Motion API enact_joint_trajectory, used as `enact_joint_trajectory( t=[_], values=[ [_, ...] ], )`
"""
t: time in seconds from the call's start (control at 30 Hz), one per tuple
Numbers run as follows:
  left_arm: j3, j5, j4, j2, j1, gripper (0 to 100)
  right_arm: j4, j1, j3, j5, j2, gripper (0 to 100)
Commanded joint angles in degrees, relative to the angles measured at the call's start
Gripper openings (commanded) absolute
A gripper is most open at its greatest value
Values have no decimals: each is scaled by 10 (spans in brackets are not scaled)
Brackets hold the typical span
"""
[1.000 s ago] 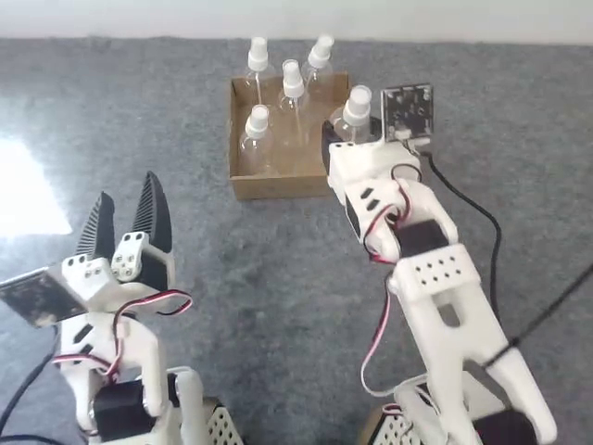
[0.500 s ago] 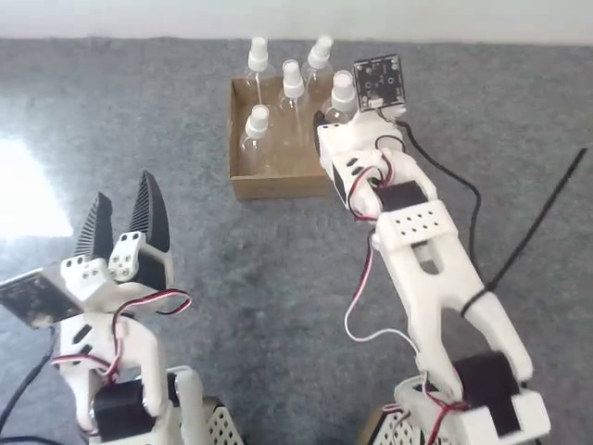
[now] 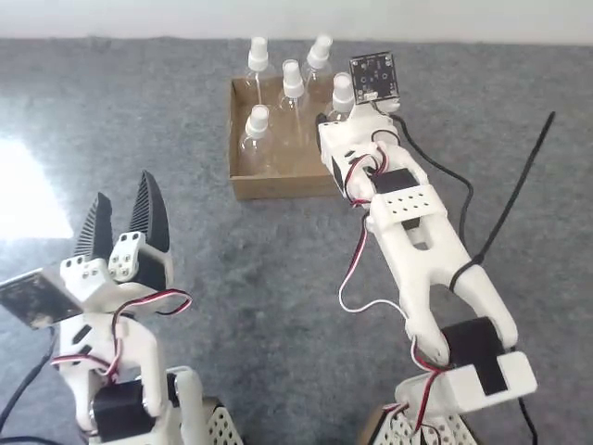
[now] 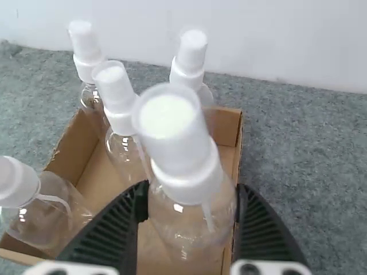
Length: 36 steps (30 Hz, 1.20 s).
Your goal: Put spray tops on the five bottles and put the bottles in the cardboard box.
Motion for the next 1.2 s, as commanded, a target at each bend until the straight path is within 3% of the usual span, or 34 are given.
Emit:
enact_joint_trajectory(
  t=[0.0, 1.17],
  values=[
    [-7, 4, -18, -2, -4, 209, -27, 13, -42, 8, 8, 95],
    [-7, 4, -18, -2, -4, 209, -53, 9, -41, 8, 64, 108]
  ],
)
